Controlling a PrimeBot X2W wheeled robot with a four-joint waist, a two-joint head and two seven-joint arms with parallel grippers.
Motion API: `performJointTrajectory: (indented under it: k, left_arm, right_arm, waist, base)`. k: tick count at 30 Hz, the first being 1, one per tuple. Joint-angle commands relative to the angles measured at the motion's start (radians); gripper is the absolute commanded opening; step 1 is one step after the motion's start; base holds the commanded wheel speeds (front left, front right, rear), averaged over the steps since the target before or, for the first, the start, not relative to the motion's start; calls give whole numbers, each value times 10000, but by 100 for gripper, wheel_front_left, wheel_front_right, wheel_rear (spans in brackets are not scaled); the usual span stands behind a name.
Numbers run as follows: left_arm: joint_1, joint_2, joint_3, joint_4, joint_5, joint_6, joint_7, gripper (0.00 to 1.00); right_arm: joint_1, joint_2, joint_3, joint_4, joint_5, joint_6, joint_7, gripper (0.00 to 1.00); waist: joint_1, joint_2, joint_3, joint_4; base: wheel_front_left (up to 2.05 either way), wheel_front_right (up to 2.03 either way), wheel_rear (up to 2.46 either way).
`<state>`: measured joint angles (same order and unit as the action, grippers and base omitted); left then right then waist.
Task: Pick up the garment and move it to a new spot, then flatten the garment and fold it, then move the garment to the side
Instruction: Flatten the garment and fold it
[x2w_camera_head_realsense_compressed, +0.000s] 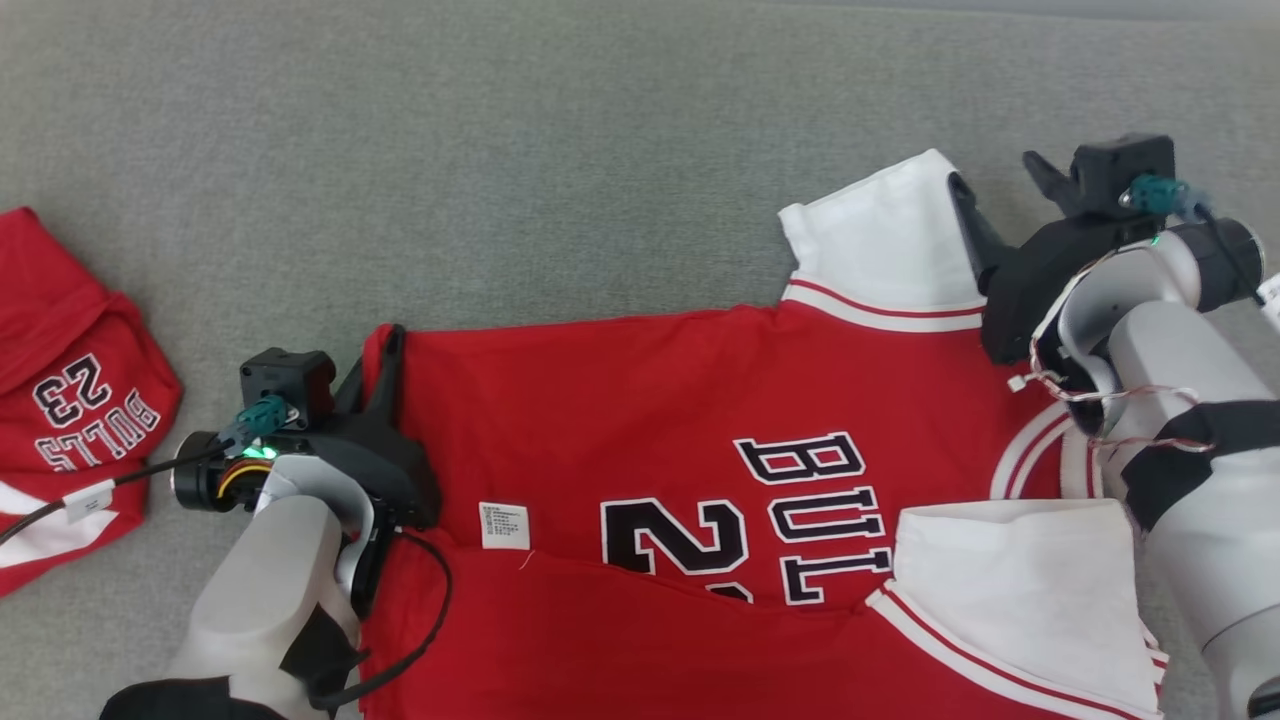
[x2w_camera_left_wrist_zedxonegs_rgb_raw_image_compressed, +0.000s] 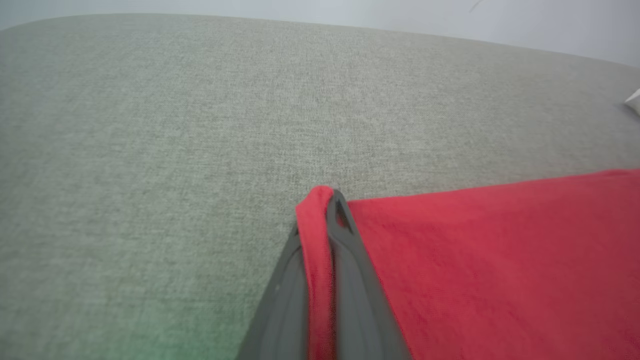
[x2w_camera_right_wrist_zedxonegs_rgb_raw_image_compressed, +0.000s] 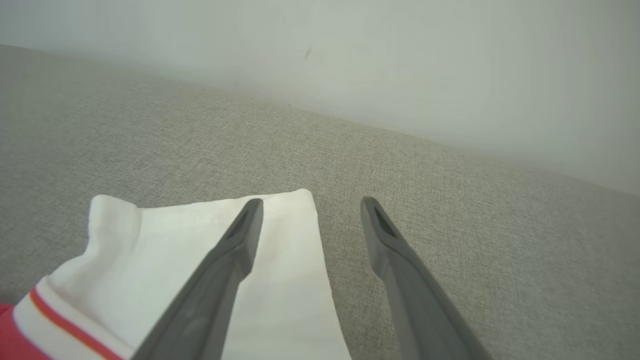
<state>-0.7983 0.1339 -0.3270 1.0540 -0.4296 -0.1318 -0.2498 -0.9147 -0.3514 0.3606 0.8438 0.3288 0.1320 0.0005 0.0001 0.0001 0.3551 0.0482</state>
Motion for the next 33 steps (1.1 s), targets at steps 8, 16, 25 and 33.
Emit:
performJointTrajectory:
  k: [8, 16, 25, 33]
  left_arm:
    - [-237, -228, -955, -101, -552, 22, -73, 0]
    - [-444, -263, -1458, -258, -925, 22, -87, 0]
    - [-408, 66, -1266, -805, -905, 25, -115, 0]
    - [126, 289, -644, -1722, -383, 24, -157, 0]
  right_arm:
    - [-1376, -361, 770, 1516, 625, -28, 1184, 100]
    - [-1921, -303, 1166, 2445, 889, -28, 1681, 2]
    - [-2426, -584, 1092, 2856, 839, -28, 332, 0]
    - [-2281, -330, 973, 3366, 724, -28, -1248, 0]
  waist:
    - [-1, -1, 585, 726]
    - [-1, -1, 839, 905]
    - [-1, -1, 788, 782]
    - [-1, -1, 393, 465]
  base:
    - [0, 0, 0]
    - [0, 0, 0]
    - [0, 0, 0]
    - [0, 0, 0]
